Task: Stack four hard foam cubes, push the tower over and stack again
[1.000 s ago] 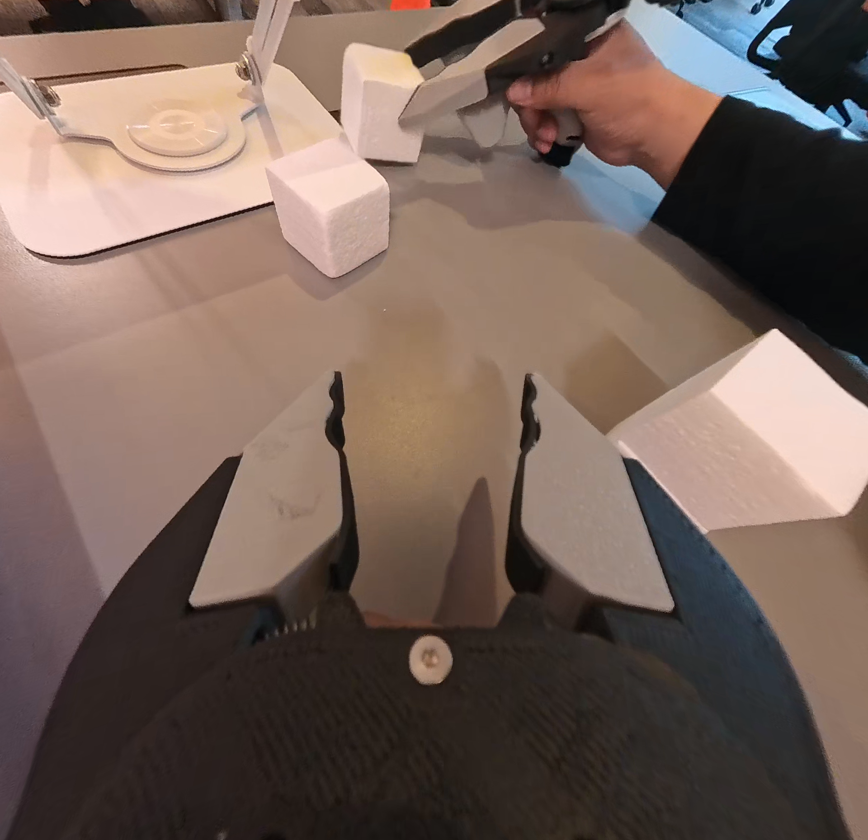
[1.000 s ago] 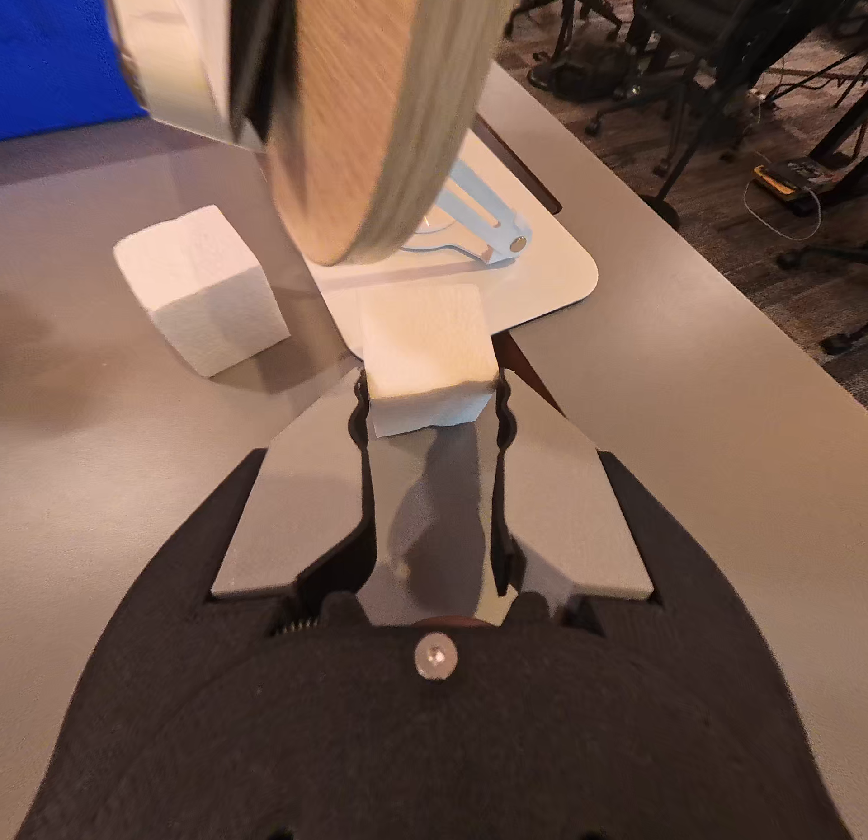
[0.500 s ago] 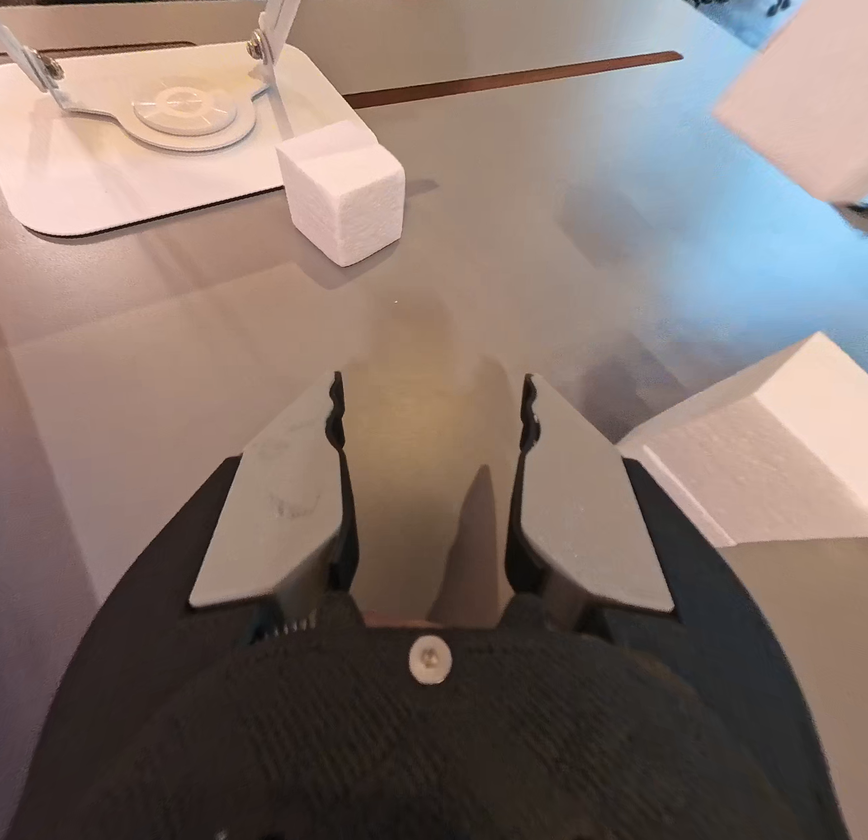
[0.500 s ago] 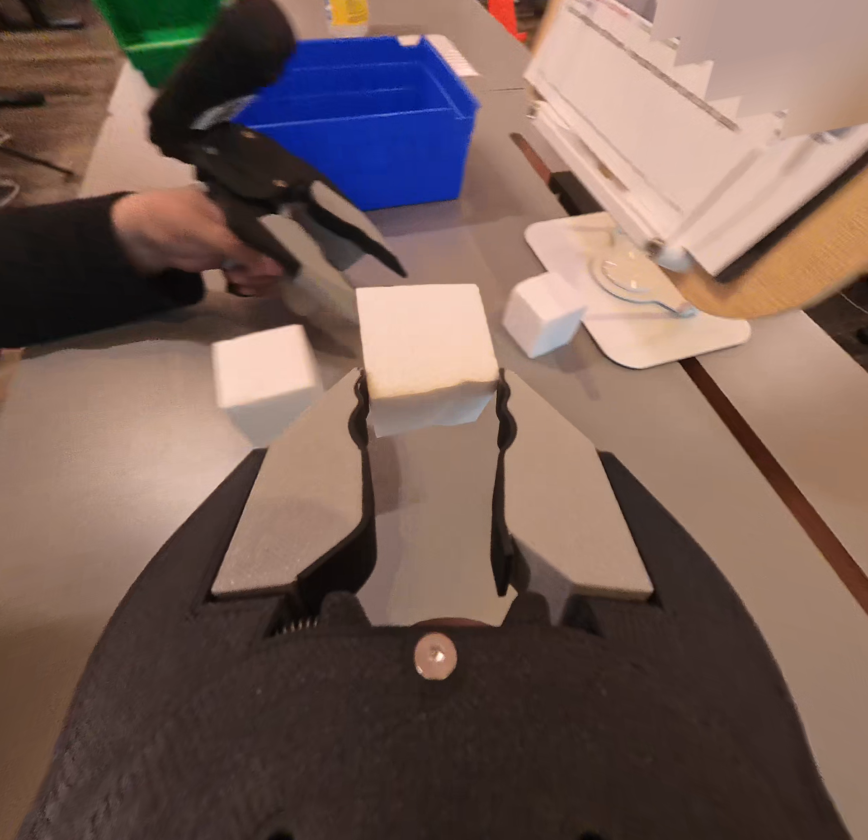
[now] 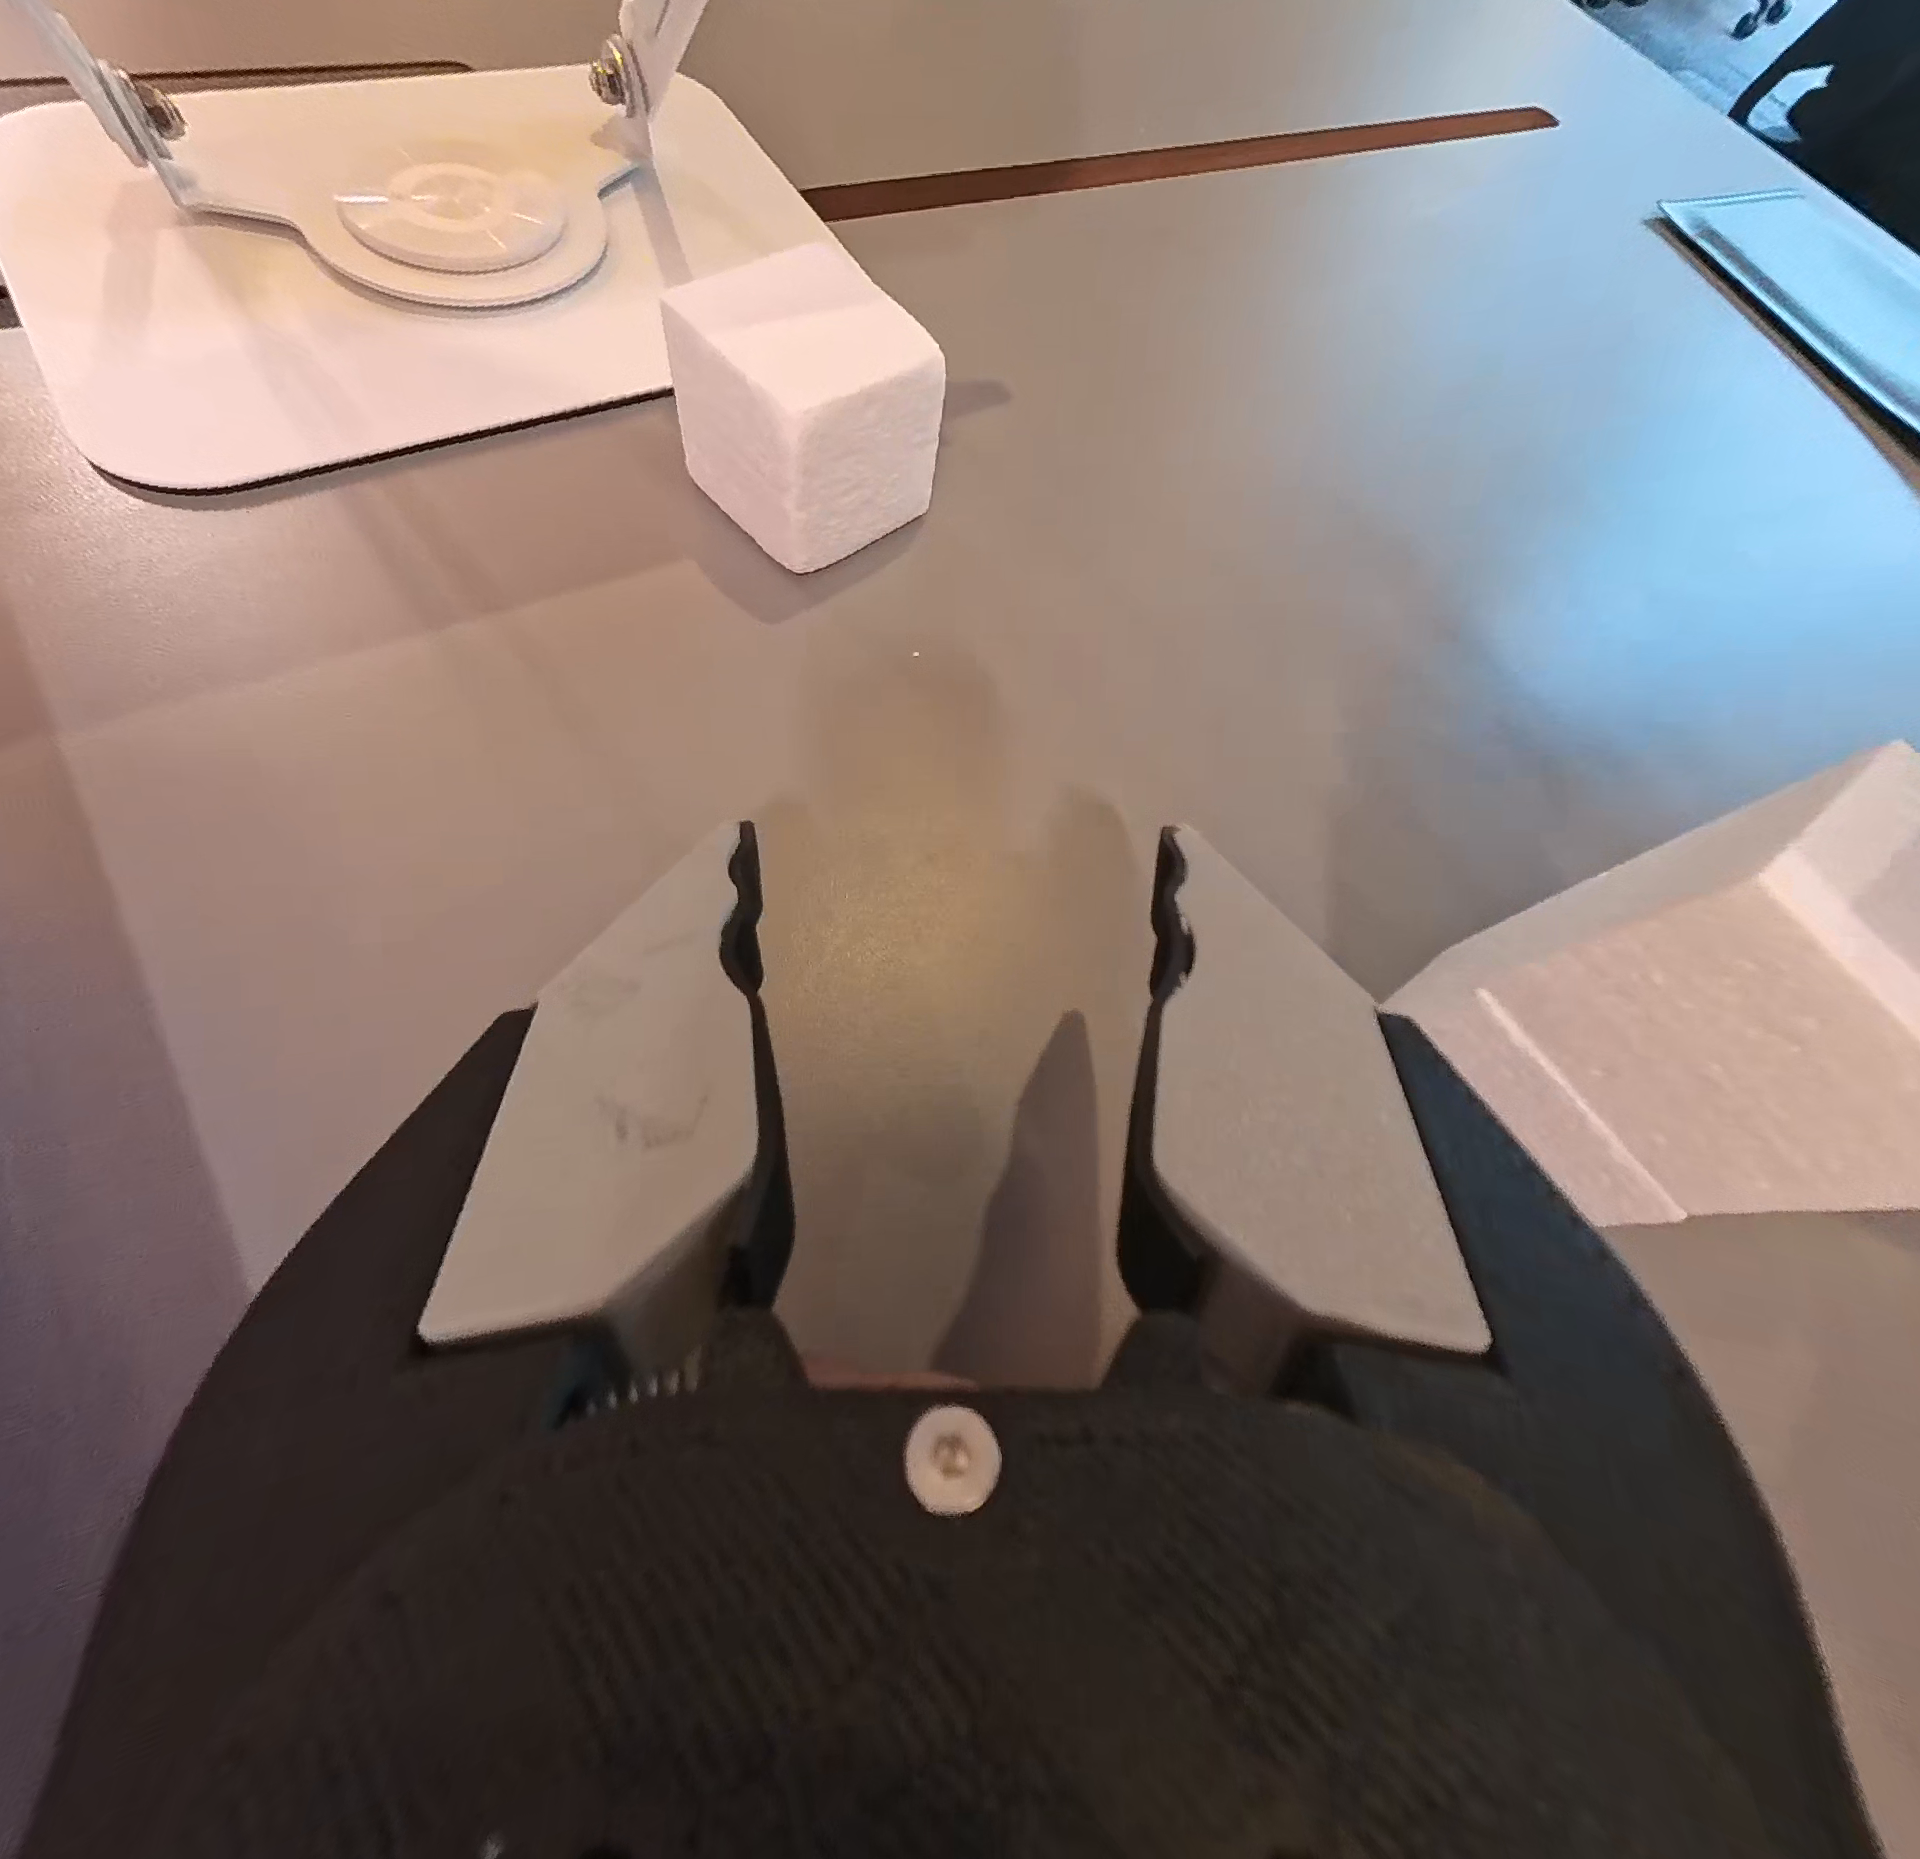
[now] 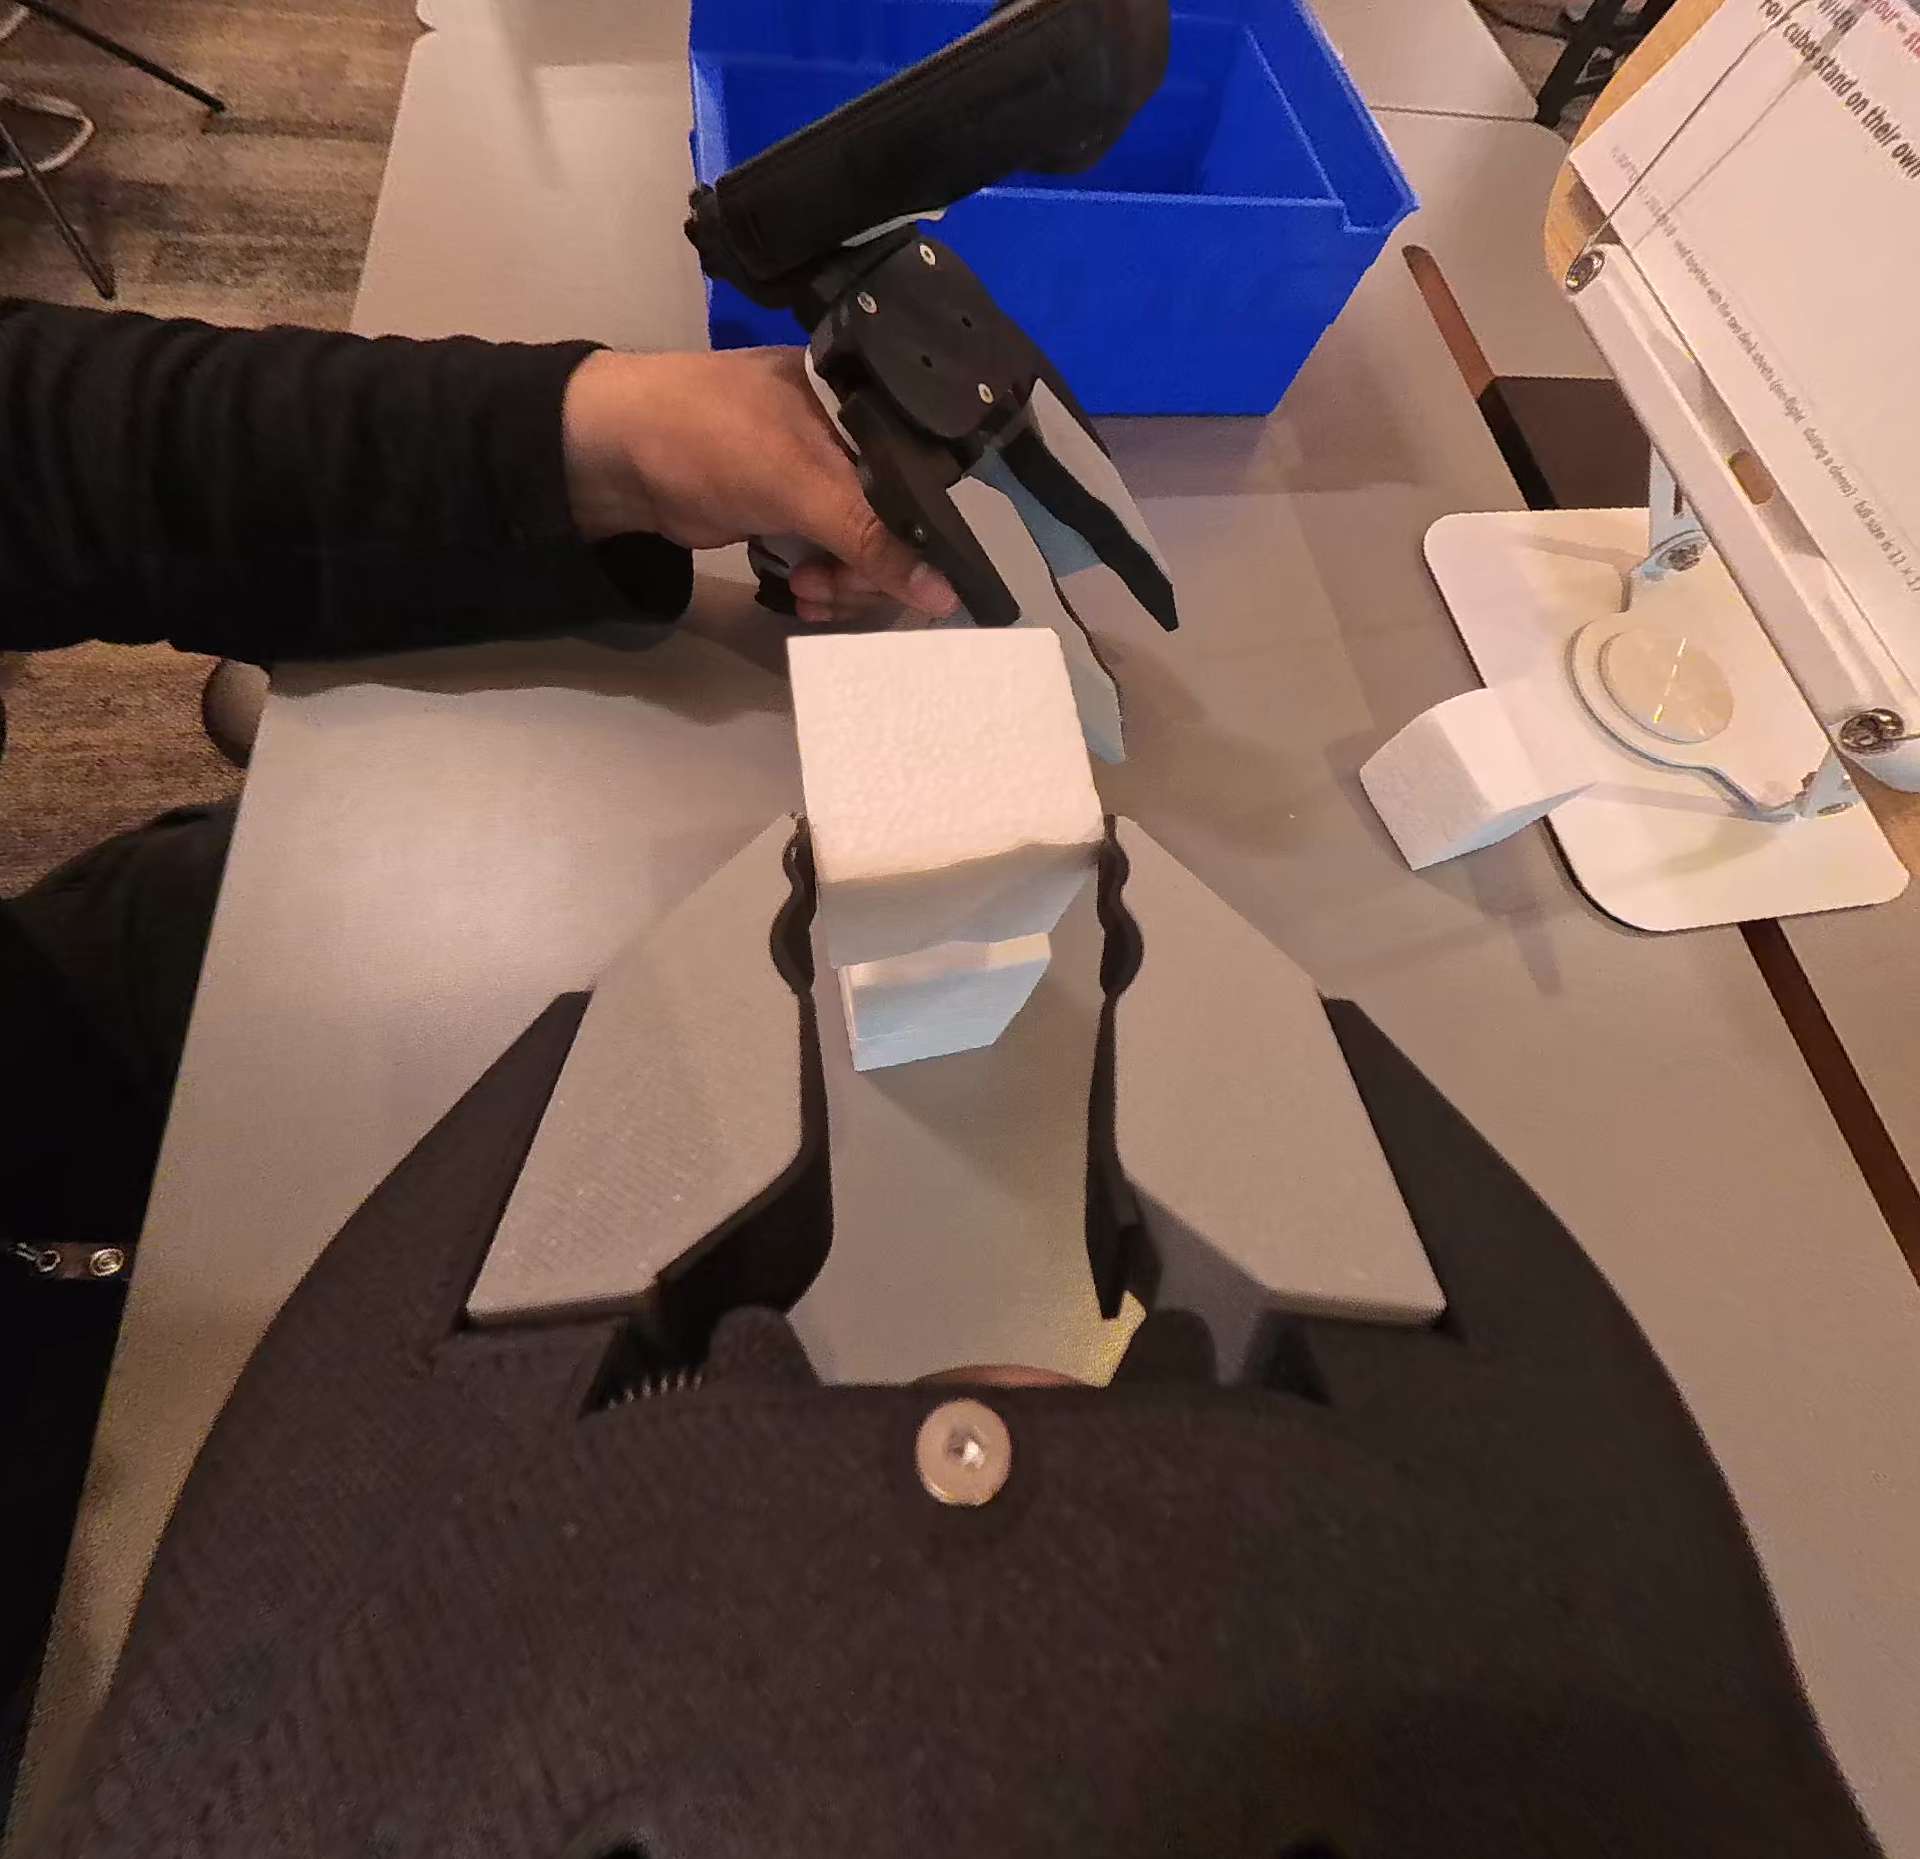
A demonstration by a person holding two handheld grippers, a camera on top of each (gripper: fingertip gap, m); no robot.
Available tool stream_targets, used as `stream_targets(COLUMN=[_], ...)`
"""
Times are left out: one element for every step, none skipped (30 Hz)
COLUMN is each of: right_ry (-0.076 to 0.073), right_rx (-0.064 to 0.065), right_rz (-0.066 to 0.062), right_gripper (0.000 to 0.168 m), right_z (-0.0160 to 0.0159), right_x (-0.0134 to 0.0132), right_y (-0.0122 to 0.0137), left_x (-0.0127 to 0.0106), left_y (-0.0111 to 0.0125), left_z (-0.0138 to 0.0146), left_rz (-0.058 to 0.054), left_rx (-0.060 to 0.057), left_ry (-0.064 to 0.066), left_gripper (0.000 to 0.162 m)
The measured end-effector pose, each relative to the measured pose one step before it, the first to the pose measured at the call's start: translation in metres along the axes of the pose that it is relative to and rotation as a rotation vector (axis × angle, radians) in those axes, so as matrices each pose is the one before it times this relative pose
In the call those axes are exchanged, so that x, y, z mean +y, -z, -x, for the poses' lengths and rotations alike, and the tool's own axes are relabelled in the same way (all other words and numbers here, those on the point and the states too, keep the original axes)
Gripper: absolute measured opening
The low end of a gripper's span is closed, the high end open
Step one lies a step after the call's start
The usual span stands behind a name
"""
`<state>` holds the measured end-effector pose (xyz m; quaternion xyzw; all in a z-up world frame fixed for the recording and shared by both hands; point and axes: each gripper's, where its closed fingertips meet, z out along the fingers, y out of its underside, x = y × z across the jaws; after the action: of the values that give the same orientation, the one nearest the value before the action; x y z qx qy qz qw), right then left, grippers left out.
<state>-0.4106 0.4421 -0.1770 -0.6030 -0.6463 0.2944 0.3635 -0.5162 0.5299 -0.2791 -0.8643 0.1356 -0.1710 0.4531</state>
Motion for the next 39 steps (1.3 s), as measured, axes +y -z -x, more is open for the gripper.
stream_targets(right_ry=[-0.0017, -0.0029, -0.0023, -0.0016, -0.0009, -0.0002, 0.0016, 0.0035, 0.0037, 0.0036, 0.0019, -0.0011, -0.0039, -0.0033, -0.0022, -0.0032, -0.0037, -0.0031, -0.0013, -0.0018, -0.0047, -0.0064, -0.0073, -0.0080, -0.0080, -0.0066, -0.0051, -0.0048, -0.0068, -0.0088, -0.0093, -0.0106, -0.0141, -0.0191, -0.0221, -0.0237, -0.0206, -0.0124, 0.0006], right_rx=[0.0001, 0.0002, 0.0003, -0.0011, -0.0033, -0.0040, -0.0023, 0.0002, 0.0013, -0.0015, -0.0026, -0.0019, -0.0026, -0.0019, -0.0014, -0.0017, -0.0009, -0.0025, -0.0040, -0.0038, 0.0015, 0.0016, -0.0044, -0.0071, -0.0049, 0.0001, 0.0058, 0.0075, 0.0055, 0.0047, 0.0061, 0.0077, 0.0054, 0.0042, 0.0025, -0.0016, -0.0089, -0.0056, 0.0004], right_rz=[0.0054, 0.0051, 0.0052, 0.0047, 0.0024, 0.0015, 0.0027, 0.0032, 0.0055, 0.0053, 0.0025, -0.0012, -0.0017, -0.0024, -0.0022, -0.0030, -0.0038, -0.0032, -0.0029, -0.0043, -0.0088, -0.0136, -0.0172, -0.0188, -0.0172, -0.0178, -0.0237, -0.0332, -0.0393, -0.0400, -0.0395, -0.0410, -0.0404, -0.0353, -0.0286, -0.0198, -0.0113, -0.0111, -0.0070], right_gripper=[0.053, 0.053, 0.053, 0.053, 0.053, 0.053, 0.053, 0.053, 0.053, 0.053, 0.053, 0.053, 0.053, 0.053, 0.053, 0.053, 0.053, 0.053, 0.054, 0.057, 0.061, 0.065, 0.066, 0.066, 0.066, 0.067, 0.067, 0.067, 0.067, 0.067, 0.066, 0.066, 0.065, 0.064, 0.064, 0.064, 0.065, 0.066, 0.066], right_z=[-0.00092, -0.00091, -0.00087, -0.00036, 0.00027, 0.00069, 0.00059, 0.00019, -0.00008, 0.00011, 0.00027, -0.00002, -0.00004, -0.00008, -0.00001, 0.00019, 0.00011, 0.00048, 0.00086, 0.00086, -0.00010, -0.00032, 0.00036, 0.00061, 0.00044, 0.00006, -0.00024, -0.00021, 0.00016, -0.00003, -0.00086, -0.00181, -0.00221, -0.00295, -0.00329, -0.00265, -0.00096, -0.00055, -0.00053], right_x=[0.00150, 0.00180, 0.00184, 0.00163, 0.00113, 0.00081, 0.00070, 0.00056, 0.00089, 0.00079, 0.00044, 0.00011, -0.00009, -0.00008, 0.00007, 0.00001, -0.00011, -0.00011, -0.00013, -0.00035, -0.00099, -0.00162, -0.00205, -0.00200, -0.00153, -0.00136, -0.00159, -0.00155, -0.00095, 0.00051, 0.00198, 0.00276, 0.00370, 0.00440, 0.00473, 0.00431, 0.00323, 0.00160, 0.00176], right_y=[-0.00158, -0.00148, -0.00139, -0.00121, -0.00101, -0.00094, -0.00067, -0.00073, -0.00057, -0.00054, -0.00053, -0.00029, -0.00021, -0.00009, -0.00005, -0.00002, -0.00007, -0.00010, 0.00021, 0.00025, 0.00057, 0.00131, 0.00174, 0.00214, 0.00240, 0.00312, 0.00396, 0.00470, 0.00556, 0.00592, 0.00644, 0.00685, 0.00720, 0.00719, 0.00713, 0.00660, 0.00614, 0.00557, 0.00534], left_x=[-0.00008, -0.00020, -0.00028, -0.00022, -0.00023, -0.00024, -0.00004, -0.00016, -0.00016, 0.00003, -0.00010, -0.00003, 0.00008, 0.00005, -0.00011, -0.00004, -0.00003, -0.00001, 0.00003, -0.00001, 0.00018, 0.00035, 0.00029, 0.00034, 0.00019, 0.00001, -0.00018, -0.00053, -0.00112, -0.00170, -0.00153, -0.00077, -0.00022, 0.00013, 0.00044, 0.00106, 0.00162, 0.00232, 0.00221], left_y=[-0.00003, 0.00011, 0.00001, 0.00008, 0.00006, 0.00015, -0.00003, 0.00009, 0.00005, -0.00002, 0.00005, -0.00001, -0.00010, 0.00006, 0.00008, 0.00002, 0.00002, -0.00001, 0.00001, -0.00005, -0.00011, -0.00020, -0.00024, -0.00022, -0.00010, 0.00017, 0.00020, 0.00052, 0.00053, 0.00050, 0.00029, -0.00015, -0.00050, -0.00076, -0.00075, -0.00065, -0.00059, -0.00095, -0.00181], left_z=[-0.00025, -0.00014, -0.00025, -0.00018, 0.00015, 0.00011, 0.00001, 0.00010, 0.00003, -0.00008, 0.00000, 0.00002, 0.00011, 0.00008, -0.00003, -0.00002, -0.00001, -0.00018, -0.00029, -0.00028, -0.00021, -0.00044, -0.00018, 0.00007, 0.00013, 0.00039, 0.00056, 0.00045, -0.00001, -0.00091, -0.00133, -0.00091, -0.00092, -0.00105, -0.00131, -0.00130, -0.00035, 0.00150, 0.00297], left_rz=[0.0006, -0.0009, -0.0008, -0.0004, -0.0011, -0.0006, 0.0000, -0.0007, -0.0006, 0.0003, -0.0001, -0.0002, 0.0004, 0.0003, -0.0003, -0.0004, -0.0003, -0.0001, 0.0002, 0.0003, 0.0004, 0.0015, 0.0018, 0.0011, 0.0009, -0.0001, -0.0006, -0.0023, -0.0068, -0.0104, -0.0095, -0.0050, -0.0008, 0.0015, 0.0036, 0.0057, 0.0067, 0.0067, 0.0044], left_rx=[-0.0011, -0.0004, 0.0009, 0.0008, -0.0002, 0.0000, 0.0004, 0.0001, 0.0002, 0.0000, 0.0000, 0.0000, -0.0004, -0.0001, 0.0005, 0.0006, 0.0004, 0.0011, 0.0020, 0.0021, 0.0023, 0.0035, 0.0031, 0.0017, 0.0006, -0.0001, 0.0004, 0.0018, 0.0057, 0.0109, 0.0123, 0.0094, 0.0074, 0.0066, 0.0068, 0.0045, -0.0002, -0.0078, -0.0066], left_ry=[-0.0030, -0.0013, -0.0001, 0.0005, 0.0006, 0.0005, 0.0008, 0.0007, 0.0001, -0.0002, -0.0001, -0.0002, 0.0000, 0.0003, 0.0005, 0.0005, 0.0005, 0.0004, 0.0002, 0.0005, 0.0009, 0.0011, 0.0020, 0.0022, 0.0012, -0.0001, -0.0007, -0.0001, 0.0010, 0.0004, -0.0027, -0.0089, -0.0175, -0.0257, -0.0325, -0.0372, -0.0394, -0.0342, -0.0233], left_gripper=[0.074, 0.074, 0.074, 0.074, 0.074, 0.074, 0.074, 0.074, 0.074, 0.075, 0.075, 0.074, 0.075, 0.075, 0.075, 0.075, 0.075, 0.075, 0.075, 0.075, 0.076, 0.076, 0.077, 0.077, 0.077, 0.078, 0.078, 0.079, 0.081, 0.082, 0.083, 0.086, 0.089, 0.091, 0.093, 0.094, 0.095, 0.095, 0.095])
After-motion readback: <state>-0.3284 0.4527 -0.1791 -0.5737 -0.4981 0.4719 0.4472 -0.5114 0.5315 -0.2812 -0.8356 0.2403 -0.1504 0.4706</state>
